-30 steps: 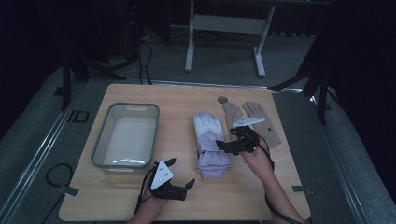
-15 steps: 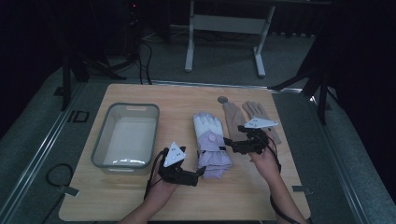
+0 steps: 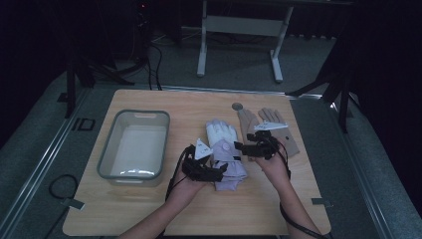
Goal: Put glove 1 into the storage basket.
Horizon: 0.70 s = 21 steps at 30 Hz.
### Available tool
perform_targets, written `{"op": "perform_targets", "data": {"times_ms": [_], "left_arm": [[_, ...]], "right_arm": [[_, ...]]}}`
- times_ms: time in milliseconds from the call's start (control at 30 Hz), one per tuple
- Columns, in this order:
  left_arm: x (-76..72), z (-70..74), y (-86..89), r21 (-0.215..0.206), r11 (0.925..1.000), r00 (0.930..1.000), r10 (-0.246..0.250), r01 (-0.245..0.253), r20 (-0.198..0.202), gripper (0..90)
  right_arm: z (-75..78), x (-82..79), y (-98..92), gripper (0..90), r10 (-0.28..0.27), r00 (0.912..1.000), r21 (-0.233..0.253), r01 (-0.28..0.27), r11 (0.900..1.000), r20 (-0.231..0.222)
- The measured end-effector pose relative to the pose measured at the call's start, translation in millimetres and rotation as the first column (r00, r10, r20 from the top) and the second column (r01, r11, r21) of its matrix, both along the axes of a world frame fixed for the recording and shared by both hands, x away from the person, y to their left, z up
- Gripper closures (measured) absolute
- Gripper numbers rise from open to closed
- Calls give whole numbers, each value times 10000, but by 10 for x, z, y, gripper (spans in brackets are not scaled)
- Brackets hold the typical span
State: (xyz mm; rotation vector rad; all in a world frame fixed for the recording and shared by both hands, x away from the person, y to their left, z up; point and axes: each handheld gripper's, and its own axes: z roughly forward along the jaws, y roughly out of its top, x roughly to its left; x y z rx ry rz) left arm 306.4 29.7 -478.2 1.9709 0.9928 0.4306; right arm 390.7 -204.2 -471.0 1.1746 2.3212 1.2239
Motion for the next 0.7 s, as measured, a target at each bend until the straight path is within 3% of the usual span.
{"op": "perform_targets", "data": {"times_ms": [67, 133, 167, 267, 367, 467, 633, 700], "left_arm": [[23, -34, 9, 27, 9998, 9993, 200, -199, -304, 251], [42, -54, 19, 25, 9997, 9984, 244, -243, -507, 286], [77, -100, 17, -60, 9997, 9954, 226, -233, -929, 300], [112, -184, -19, 154, 9998, 9897, 107, -85, -1430, 299], [124, -284, -51, 294, 9995, 9858, 156, -109, -1675, 287], [143, -367, -33, 72, 9997, 9804, 248, -239, -1955, 269], [175, -472, 25, -4, 9993, 9709, 361, -372, -2367, 225], [186, -509, 32, -28, 9994, 9673, 323, -341, -2515, 224]], "right_arm": [[-32, 30, 16, 577, 1, 9997, 29, -1, 10000, -262], [-91, 66, 52, 588, 11, 9982, 0, -11, 10000, -604], [-127, 76, 80, 586, -22, 9977, -81, 16, 10000, -670], [-202, 98, 124, 518, -181, 9971, -229, 165, 9996, -739], [-285, 127, 112, 493, -482, 9936, -77, 477, 9988, -1023], [-370, 164, 56, 502, -617, 9842, 436, 698, 9966, -1657], [-509, 191, 55, 442, -650, 9704, 296, 739, 9968, -2325], [-531, 191, 63, 438, -710, 9689, 201, 780, 9968, -2370]]}}
